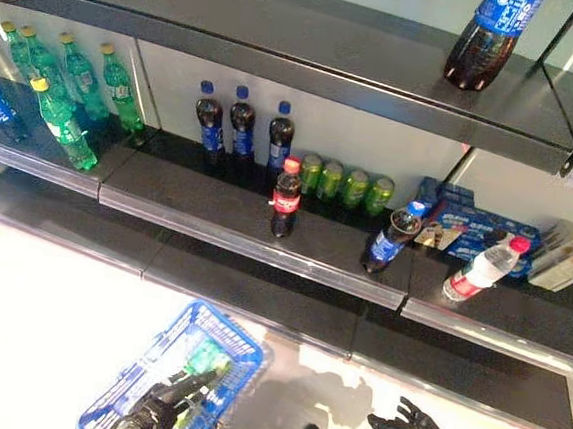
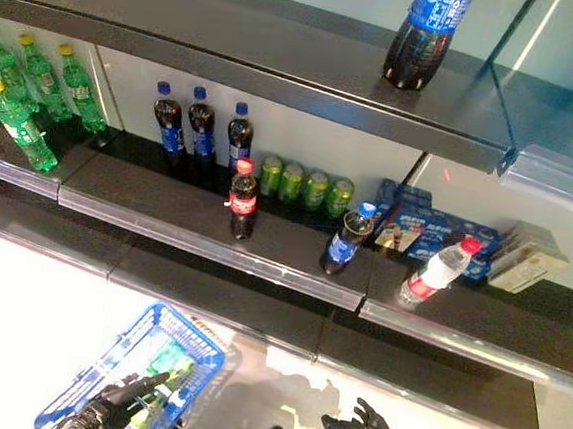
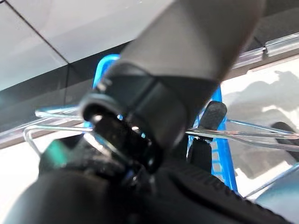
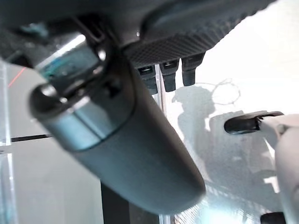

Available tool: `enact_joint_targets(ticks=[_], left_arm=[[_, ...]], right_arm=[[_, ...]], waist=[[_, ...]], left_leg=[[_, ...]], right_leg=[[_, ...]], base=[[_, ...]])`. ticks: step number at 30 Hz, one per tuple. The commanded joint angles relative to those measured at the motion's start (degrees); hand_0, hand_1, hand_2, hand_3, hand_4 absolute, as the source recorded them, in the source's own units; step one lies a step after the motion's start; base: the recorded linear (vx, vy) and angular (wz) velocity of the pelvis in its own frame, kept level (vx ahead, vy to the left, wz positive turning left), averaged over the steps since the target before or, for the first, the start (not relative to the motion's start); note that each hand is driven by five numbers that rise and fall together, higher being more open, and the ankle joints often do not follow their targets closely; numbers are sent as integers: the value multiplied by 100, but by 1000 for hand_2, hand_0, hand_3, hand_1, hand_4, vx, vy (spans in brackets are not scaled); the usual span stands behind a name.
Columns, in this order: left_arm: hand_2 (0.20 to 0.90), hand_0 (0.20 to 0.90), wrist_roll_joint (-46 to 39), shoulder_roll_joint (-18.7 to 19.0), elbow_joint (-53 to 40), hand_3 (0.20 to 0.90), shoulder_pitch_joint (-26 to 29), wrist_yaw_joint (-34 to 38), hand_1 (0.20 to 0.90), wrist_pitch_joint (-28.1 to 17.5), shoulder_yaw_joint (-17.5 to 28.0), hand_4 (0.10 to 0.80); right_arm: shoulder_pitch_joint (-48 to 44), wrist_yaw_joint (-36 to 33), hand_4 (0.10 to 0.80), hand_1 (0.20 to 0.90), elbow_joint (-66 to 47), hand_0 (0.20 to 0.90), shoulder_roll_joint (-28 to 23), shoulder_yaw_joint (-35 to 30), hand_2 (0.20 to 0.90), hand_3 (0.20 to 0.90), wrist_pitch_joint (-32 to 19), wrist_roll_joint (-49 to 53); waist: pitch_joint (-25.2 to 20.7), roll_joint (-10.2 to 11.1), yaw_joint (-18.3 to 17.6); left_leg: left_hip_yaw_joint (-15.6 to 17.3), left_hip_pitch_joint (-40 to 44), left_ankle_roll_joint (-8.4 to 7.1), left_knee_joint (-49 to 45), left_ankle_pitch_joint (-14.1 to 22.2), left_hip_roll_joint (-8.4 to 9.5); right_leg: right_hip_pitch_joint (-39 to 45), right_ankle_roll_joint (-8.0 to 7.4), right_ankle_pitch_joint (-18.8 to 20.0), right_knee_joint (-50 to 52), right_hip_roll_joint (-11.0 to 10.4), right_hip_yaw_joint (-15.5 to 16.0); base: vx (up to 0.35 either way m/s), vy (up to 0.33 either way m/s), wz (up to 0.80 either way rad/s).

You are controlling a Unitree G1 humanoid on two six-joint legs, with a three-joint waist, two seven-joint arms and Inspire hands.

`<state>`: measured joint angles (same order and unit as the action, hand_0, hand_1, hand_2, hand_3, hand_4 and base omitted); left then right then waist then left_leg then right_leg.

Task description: Pick up the drink and place into the basket.

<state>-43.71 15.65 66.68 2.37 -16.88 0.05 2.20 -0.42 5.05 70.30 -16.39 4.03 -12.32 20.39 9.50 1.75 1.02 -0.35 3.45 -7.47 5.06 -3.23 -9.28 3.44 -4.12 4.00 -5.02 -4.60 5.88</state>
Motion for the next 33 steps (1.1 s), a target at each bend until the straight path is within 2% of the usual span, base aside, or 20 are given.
enact_joint_targets(ticks=[1,8,12,13,15,16,17,18,20,21,23,24,26,29,33], left_arm=[[300,300,-29,69,-354,200,136,-489,300,-212,-184,100],[300,300,130,144,-238,200,6,-706,300,-224,-80,100],[300,300,192,120,-228,200,-44,-878,300,-216,-109,100],[300,300,206,116,-216,200,-42,-921,300,-225,-114,100],[300,300,133,65,-246,200,-71,-936,300,-190,-116,100],[300,300,147,72,-266,200,-75,-1028,300,-195,-129,100],[300,300,183,106,-275,200,-42,-1077,300,-180,-148,100],[300,300,134,151,-284,200,-8,-996,300,-187,-160,100],[300,300,17,200,-378,200,-12,-752,300,-151,-26,100],[300,300,0,256,-413,200,-35,-713,300,-140,39,100],[300,300,-27,411,-354,200,21,-761,300,-145,50,100],[300,300,-94,499,-305,200,118,-789,300,-139,-5,100],[300,300,-214,452,-282,200,301,-656,300,-230,-121,100],[300,300,-379,245,-348,200,390,-345,300,-255,-121,100],[300,300,-122,152,-210,200,313,-577,300,-187,-122,100]], right_arm=[[-113,18,800,900,-95,900,-346,-256,900,900,-245,12],[13,0,800,900,-67,900,-295,-285,900,900,-269,28],[64,-63,800,900,-104,900,-318,-290,900,900,-256,29],[58,-92,800,900,-103,900,-340,-314,900,900,-240,59],[25,-95,800,900,-136,900,-416,-353,900,900,-190,-73],[-6,-117,800,900,-130,900,-465,-358,900,900,-207,-110],[-33,-131,800,900,-106,900,-499,-377,900,900,-221,-76],[-70,-110,800,900,-67,900,-505,-394,900,900,-238,-63],[-132,0,800,900,-46,900,-473,-457,900,900,-223,-60],[-177,46,800,900,-54,900,-436,-456,900,900,-181,-152],[-250,43,800,900,-49,900,-389,-401,900,900,-94,-175],[-291,6,800,900,-44,900,-388,-350,900,900,-40,-51],[-364,22,800,900,-18,900,-363,-250,900,900,-26,13],[-404,-89,800,900,23,900,-256,-85,900,900,23,-66],[-300,-6,800,900,46,900,-291,-194,900,900,-17,89]], waist=[[-193,-89,77],[-302,-133,39],[-290,-146,-65],[-267,-137,-59],[-217,-85,-45],[-173,-54,-71],[-134,-19,-65],[-67,22,-25],[16,56,75],[34,56,89],[18,29,25],[2,33,10],[-17,109,40],[-22,102,73],[-125,52,45]], left_leg=[[52,162,98,-232,302,42],[104,474,97,-100,382,63],[109,526,126,-139,448,69],[4,484,133,-218,495,138],[-367,373,254,-434,722,447],[-351,310,336,-558,840,549],[-284,219,363,-705,922,604],[-212,119,367,-871,985,642],[48,146,330,-865,952,551],[152,206,350,-782,912,497],[205,151,502,-771,855,428],[100,-41,570,-1007,907,430],[128,-433,593,-1342,893,459],[118,-444,449,-1237,727,390],[94,-230,330,-846,570,288]], right_leg=[[55,-561,-206,390,-610,23],[320,-598,-296,341,-642,21],[281,-589,-348,419,-618,-176],[271,-590,-334,412,-617,-236],[205,-668,-207,309,-656,-599],[112,-707,-152,305,-694,-805],[24,-750,-76,287,-748,-829],[-94,-841,61,279,-839,-703],[-235,-984,324,229,-921,-225],[-333,-1032,407,368,-945,-114],[-458,-964,195,972,-845,-411],[-468,-869,-91,1150,-769,-603],[-372,-744,-164,960,-712,-585],[-391,-615,-55,750,-636,-493],[-193,-516,-199,625,-546,-443]], base=[[15,13,6],[6,2,1],[-6,33,-1],[-2,111,-7],[2,141,-26],[-67,138,-66],[-134,77,-91],[-159,-12,-100],[-137,-86,-104],[-121,-119,-114],[-147,-140,-116],[-182,-179,-67],[-171,-217,-20],[-58,-170,-23],[32,-39,-10]])
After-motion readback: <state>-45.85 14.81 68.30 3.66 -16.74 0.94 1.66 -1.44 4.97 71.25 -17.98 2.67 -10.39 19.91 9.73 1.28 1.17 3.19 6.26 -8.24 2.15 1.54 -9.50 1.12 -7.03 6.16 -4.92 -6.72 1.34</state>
